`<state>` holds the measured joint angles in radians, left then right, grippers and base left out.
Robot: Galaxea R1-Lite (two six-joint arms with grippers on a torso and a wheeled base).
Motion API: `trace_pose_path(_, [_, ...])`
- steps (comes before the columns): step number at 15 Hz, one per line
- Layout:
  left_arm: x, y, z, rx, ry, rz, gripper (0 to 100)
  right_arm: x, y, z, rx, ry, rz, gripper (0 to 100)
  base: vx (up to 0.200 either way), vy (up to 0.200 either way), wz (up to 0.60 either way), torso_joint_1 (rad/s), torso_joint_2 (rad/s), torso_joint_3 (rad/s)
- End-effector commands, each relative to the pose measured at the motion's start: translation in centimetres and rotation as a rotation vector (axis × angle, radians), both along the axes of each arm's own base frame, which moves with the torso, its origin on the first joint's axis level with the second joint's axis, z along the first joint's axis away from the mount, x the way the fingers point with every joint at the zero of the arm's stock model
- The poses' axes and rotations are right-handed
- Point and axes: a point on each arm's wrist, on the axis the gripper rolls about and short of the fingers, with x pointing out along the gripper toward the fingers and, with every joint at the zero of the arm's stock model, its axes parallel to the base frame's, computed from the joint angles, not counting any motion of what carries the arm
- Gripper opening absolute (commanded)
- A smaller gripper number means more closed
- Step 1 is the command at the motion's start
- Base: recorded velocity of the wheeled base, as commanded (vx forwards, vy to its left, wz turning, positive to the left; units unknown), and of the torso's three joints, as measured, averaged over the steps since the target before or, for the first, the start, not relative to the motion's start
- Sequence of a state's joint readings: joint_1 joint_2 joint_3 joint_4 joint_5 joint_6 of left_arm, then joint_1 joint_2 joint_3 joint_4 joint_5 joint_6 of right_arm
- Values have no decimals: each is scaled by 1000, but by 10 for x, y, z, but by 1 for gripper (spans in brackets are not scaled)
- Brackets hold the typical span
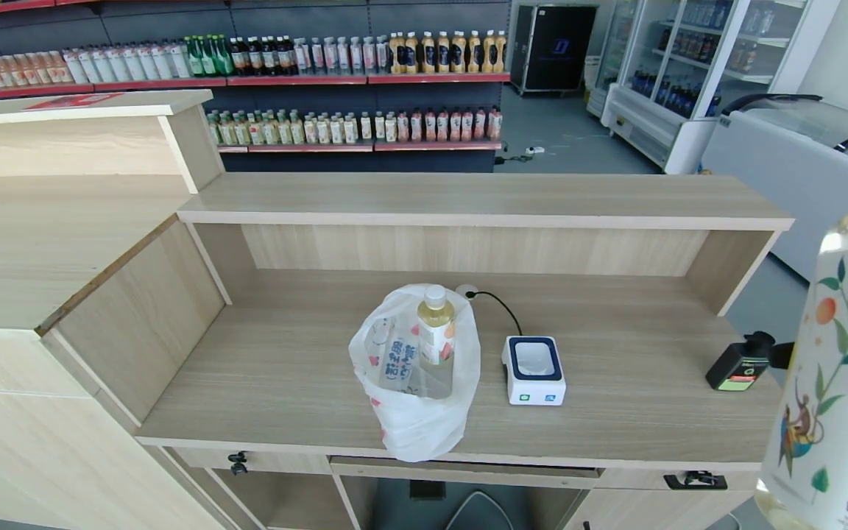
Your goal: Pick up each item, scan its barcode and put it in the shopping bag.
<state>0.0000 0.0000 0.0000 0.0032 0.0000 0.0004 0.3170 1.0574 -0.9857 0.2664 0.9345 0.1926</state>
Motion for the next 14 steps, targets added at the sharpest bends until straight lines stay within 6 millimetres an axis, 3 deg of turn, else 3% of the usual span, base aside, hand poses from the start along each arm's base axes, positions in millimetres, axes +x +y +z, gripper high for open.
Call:
trace_pose_path(1, [0,0,0,0,0,0,100,-1,0,0,0,-3,2,0,0,0,0,0,0,0])
trace_pose_path(11, [0,0,0,0,0,0,100,7,1,-1,-10,-15,-10,0,0,0,0,0,0,0])
trace_pose_path(13, [0,0,0,1,0,0,100,30,-1,-9,-96,-124,-85,0,0,0,0,0,0,0])
trace_pose_path(14, [0,0,0,1,0,0,100,60,-7,-23,-229,-245,-178,0,0,0,0,0,0,0])
